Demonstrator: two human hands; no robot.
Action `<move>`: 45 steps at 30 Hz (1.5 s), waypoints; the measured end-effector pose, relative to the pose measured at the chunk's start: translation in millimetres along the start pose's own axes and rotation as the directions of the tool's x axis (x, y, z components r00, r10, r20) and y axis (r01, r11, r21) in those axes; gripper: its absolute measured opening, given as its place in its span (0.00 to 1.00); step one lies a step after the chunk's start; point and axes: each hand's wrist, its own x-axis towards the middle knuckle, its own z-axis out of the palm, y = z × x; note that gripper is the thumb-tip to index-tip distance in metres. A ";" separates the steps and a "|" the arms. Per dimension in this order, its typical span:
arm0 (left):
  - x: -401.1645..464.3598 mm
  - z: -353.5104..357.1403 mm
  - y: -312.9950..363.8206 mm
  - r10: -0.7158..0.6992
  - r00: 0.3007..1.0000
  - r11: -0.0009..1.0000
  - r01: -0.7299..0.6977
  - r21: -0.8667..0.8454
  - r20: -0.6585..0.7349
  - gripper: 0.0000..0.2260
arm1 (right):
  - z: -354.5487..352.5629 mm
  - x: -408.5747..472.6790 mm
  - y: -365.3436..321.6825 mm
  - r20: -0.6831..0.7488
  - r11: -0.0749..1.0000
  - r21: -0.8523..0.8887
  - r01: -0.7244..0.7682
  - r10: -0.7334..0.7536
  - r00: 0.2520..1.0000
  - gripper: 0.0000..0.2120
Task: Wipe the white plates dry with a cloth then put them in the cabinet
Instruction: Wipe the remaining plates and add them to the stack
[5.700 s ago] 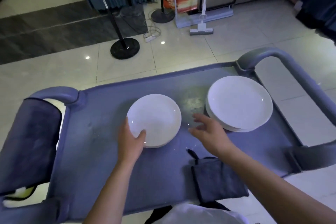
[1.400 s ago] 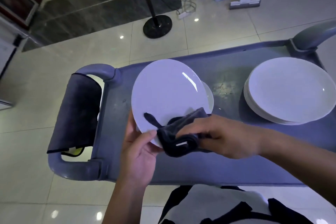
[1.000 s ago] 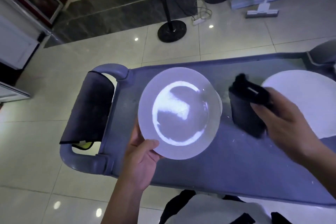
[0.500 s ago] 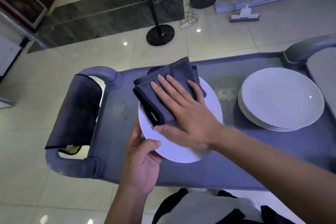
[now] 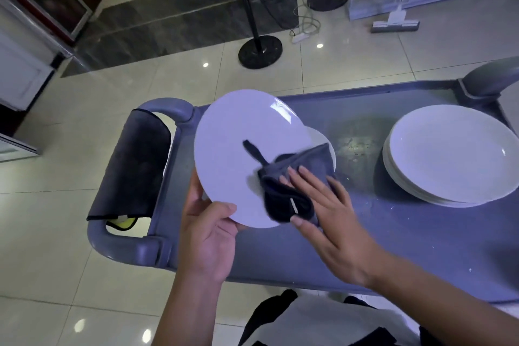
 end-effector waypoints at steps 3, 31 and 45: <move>13.2 -5.0 0.9 -0.013 1.000 0.999 0.014 0.039 -0.011 0.30 | -5.6 -6.4 -15.4 0.070 0.948 0.282 -0.147 0.132 0.989 0.16; -4.5 21.8 -20.0 -0.120 0.982 0.992 0.123 0.011 -0.149 0.29 | 22.6 47.8 -50.3 0.160 0.949 0.285 -0.132 0.088 0.983 0.32; 16.9 15.9 -0.7 -0.175 0.970 0.982 0.161 -0.097 -0.169 0.29 | 23.1 42.9 -28.1 0.120 0.952 -0.305 -0.030 0.070 0.990 0.34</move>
